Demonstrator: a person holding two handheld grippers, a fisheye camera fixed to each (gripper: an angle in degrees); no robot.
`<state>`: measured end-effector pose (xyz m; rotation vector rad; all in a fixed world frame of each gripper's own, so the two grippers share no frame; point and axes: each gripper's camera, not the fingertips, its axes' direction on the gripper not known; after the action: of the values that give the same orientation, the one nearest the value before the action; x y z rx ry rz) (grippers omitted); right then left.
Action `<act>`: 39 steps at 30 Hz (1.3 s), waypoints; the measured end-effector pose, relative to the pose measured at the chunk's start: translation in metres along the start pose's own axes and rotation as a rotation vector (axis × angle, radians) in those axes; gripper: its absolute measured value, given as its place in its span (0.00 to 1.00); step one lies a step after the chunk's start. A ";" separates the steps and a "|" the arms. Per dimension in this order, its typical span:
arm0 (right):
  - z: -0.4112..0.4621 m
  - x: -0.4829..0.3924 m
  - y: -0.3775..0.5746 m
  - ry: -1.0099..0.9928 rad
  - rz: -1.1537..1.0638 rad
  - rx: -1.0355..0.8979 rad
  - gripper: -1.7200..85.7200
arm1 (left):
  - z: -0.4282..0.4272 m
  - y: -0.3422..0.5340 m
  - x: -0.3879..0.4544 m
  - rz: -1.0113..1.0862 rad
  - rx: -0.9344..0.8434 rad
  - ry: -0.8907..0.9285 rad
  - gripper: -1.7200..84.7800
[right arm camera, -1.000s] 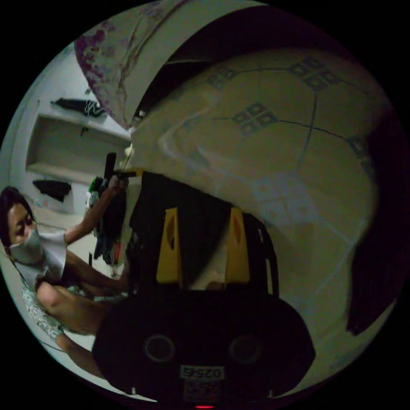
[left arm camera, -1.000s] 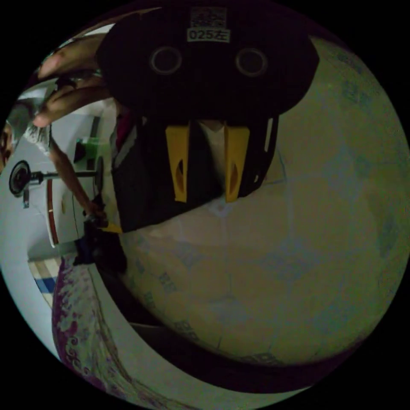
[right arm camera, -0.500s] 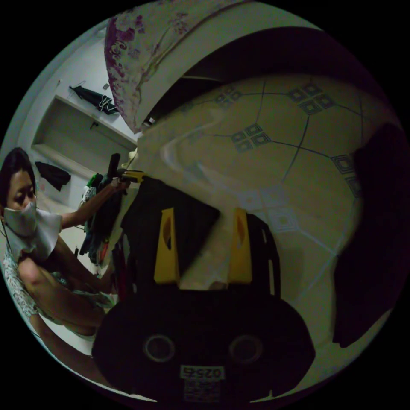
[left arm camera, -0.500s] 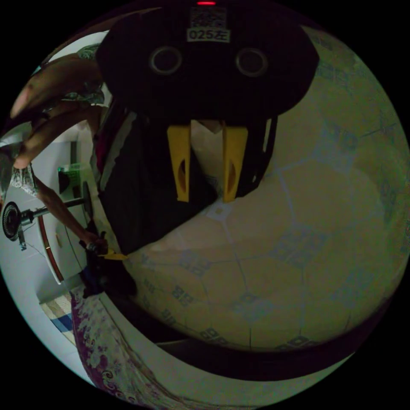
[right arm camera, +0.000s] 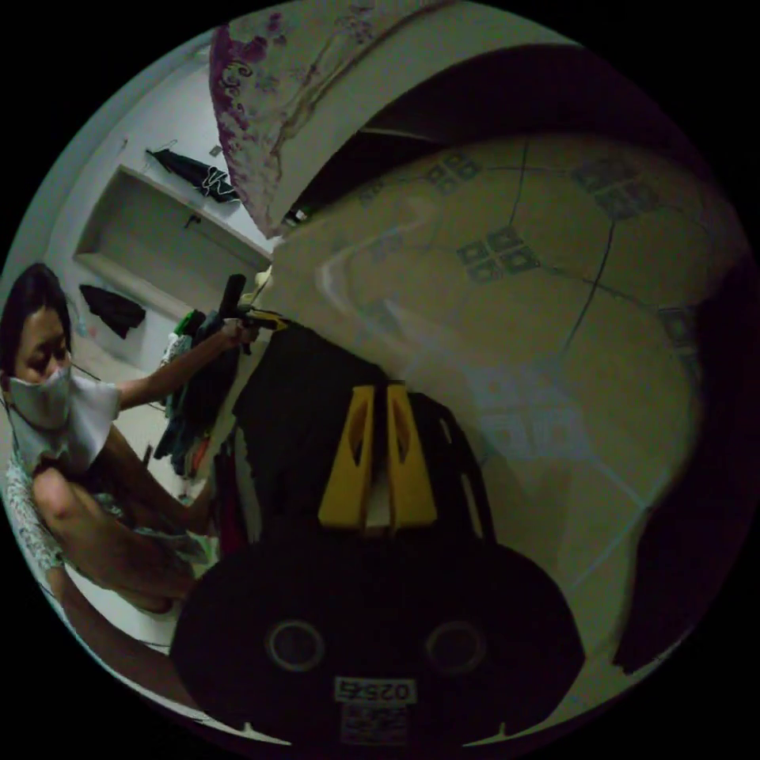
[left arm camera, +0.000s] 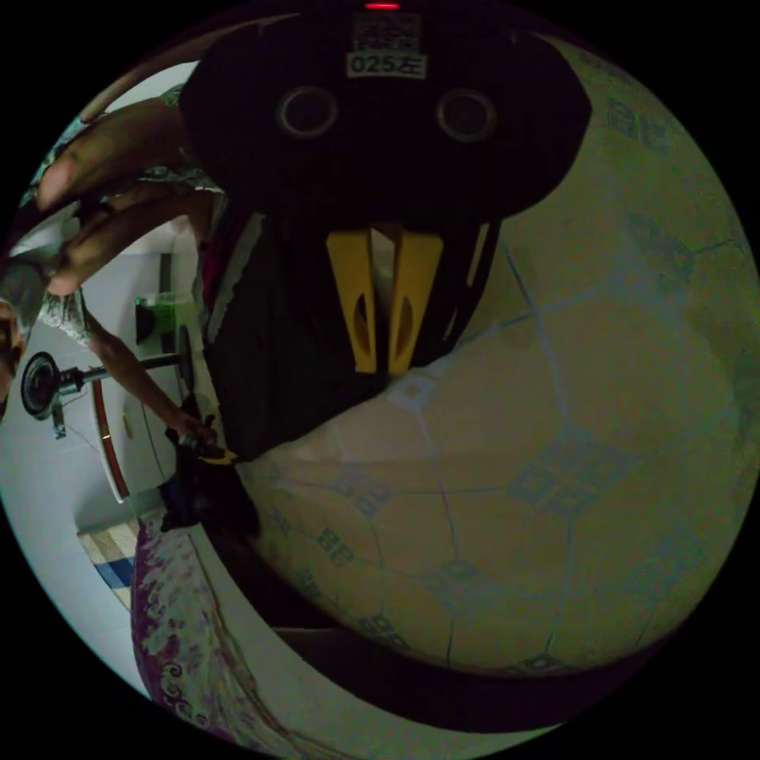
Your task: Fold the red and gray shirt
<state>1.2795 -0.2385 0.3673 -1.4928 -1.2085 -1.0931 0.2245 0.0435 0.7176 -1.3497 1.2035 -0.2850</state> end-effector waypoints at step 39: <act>0.015 -0.253 0.304 -0.157 -0.172 -0.290 0.13 | -0.052 0.278 0.212 0.116 -0.274 0.143 0.05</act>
<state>1.5477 -0.3087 0.0844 -1.7455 -1.3501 -1.3312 0.1464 -0.0686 0.3910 -1.5074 1.4761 -0.1387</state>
